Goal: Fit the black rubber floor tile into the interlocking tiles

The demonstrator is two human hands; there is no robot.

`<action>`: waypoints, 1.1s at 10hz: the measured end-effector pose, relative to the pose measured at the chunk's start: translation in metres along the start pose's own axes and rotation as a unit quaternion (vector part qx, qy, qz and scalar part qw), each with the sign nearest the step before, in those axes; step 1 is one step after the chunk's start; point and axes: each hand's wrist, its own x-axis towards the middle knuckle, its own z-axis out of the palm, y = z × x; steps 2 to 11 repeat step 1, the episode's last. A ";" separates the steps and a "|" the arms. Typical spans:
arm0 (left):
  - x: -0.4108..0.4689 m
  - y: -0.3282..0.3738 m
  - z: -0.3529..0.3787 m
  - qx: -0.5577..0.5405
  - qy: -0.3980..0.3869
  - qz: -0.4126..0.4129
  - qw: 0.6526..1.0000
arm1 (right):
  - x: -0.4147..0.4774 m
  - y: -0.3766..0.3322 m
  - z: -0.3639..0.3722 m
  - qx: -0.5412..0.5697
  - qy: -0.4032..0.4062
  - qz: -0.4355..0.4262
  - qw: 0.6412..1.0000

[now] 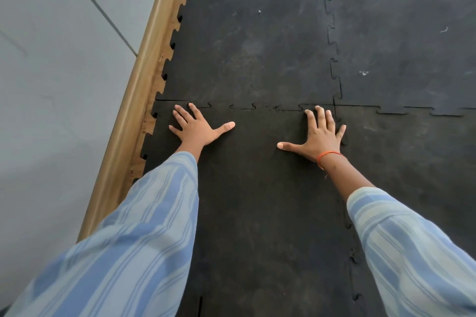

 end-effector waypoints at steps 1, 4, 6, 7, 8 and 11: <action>-0.021 0.020 -0.016 0.038 -0.044 0.012 0.998 | -0.007 -0.013 -0.022 -0.045 -0.066 0.018 0.997; -0.021 0.020 -0.016 0.038 -0.044 0.012 0.998 | -0.007 -0.013 -0.022 -0.045 -0.066 0.018 0.997; -0.021 0.020 -0.016 0.038 -0.044 0.012 0.998 | -0.007 -0.013 -0.022 -0.045 -0.066 0.018 0.997; -0.021 0.020 -0.016 0.038 -0.044 0.012 0.998 | -0.007 -0.013 -0.022 -0.045 -0.066 0.018 0.997; -0.021 0.020 -0.016 0.038 -0.044 0.012 0.998 | -0.007 -0.013 -0.022 -0.045 -0.066 0.018 0.997; -0.021 0.020 -0.016 0.038 -0.044 0.012 0.998 | -0.007 -0.013 -0.022 -0.045 -0.066 0.018 0.997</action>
